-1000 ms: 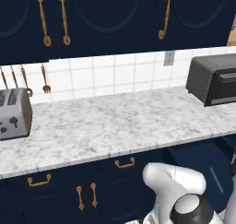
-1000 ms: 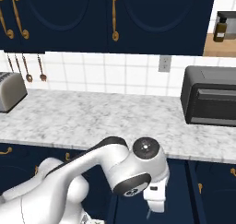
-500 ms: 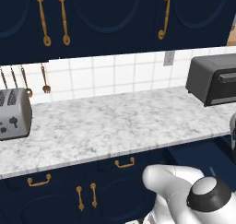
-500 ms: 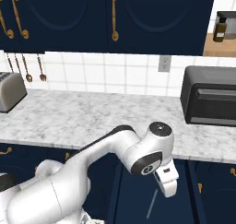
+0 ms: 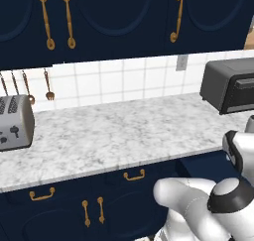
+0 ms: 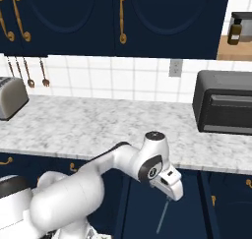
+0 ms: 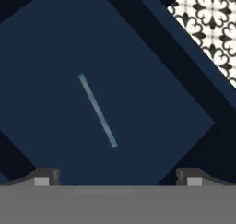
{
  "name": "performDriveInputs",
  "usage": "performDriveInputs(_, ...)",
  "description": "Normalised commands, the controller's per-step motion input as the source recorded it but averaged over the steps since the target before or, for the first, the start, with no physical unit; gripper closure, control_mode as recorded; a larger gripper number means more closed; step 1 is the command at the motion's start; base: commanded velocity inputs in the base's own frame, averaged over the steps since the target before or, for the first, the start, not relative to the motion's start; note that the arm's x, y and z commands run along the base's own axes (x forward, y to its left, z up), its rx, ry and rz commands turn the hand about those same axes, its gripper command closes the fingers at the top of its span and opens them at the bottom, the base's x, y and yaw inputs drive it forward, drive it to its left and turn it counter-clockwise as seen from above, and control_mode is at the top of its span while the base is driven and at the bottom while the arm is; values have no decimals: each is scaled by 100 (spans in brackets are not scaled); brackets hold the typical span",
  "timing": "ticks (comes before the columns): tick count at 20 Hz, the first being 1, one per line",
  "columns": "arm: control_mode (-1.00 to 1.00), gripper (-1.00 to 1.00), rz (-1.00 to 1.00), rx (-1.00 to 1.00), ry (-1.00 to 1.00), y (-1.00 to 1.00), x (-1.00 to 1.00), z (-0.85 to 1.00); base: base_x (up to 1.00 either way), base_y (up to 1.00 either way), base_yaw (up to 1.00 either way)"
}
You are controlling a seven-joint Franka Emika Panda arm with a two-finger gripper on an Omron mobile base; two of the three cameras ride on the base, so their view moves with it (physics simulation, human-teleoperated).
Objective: Take a straw from the drawer in front and place it inside the glass cup on the dining counter.
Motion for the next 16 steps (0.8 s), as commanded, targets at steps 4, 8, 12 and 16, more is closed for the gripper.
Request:
performDriveInputs(4, -100, -100, 32, 15, -9, -23, 0, -56, 0, 0, 0)
performDriveInputs(8, -100, -100, 28, 2, -1, -8, 24, -35, 0, 0, 0)
performDriveInputs(12, -100, -100, 21, -1, 4, 0, 41, -39, 0, 0, 0)
performDriveInputs(16, -100, -100, 17, 0, 0, 0, 32, -48, 0, 0, 0)
